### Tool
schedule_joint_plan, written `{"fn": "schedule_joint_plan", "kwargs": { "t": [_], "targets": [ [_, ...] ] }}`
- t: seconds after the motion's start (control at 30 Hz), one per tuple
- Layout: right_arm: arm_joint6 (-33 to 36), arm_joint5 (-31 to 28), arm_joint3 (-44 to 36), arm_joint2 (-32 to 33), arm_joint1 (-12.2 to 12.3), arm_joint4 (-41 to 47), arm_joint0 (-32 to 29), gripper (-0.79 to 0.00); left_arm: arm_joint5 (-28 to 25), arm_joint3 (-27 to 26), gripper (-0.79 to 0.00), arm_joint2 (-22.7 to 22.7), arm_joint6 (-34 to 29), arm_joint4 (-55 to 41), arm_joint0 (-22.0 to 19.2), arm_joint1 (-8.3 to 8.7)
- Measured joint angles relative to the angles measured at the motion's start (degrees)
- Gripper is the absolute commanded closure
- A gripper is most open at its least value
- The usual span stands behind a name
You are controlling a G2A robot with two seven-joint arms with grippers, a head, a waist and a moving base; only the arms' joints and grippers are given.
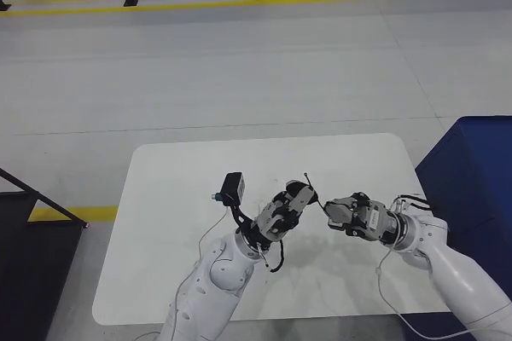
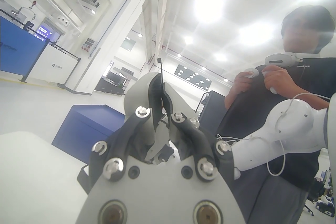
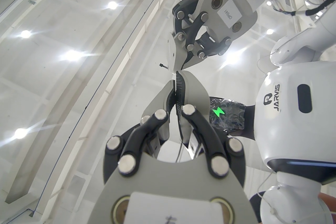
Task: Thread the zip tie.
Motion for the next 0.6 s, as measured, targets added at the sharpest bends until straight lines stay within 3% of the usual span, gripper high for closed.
{"fn": "schedule_joint_plan", "kwargs": {
  "t": [0.27, 0.47, 0.6],
  "targets": [
    [0.35, -4.01, 0.32, 2.48, -0.63, -1.16, -0.25, 0.000, 0.64, -0.53, -0.785, -0.37, 0.95, -1.56, 0.38, 0.09],
    [-0.84, -13.55, 1.35, 5.73, -1.29, -1.74, -0.12, 0.000, 3.35, -1.11, -0.785, -0.96, 0.50, -6.17, 0.76, 0.21],
    [-1.12, -14.05, 1.40, 5.81, -1.36, -1.63, -0.18, 0.000, 3.34, -1.10, -0.785, -0.95, 0.49, -6.11, 0.75, 0.21]
  ]
}}
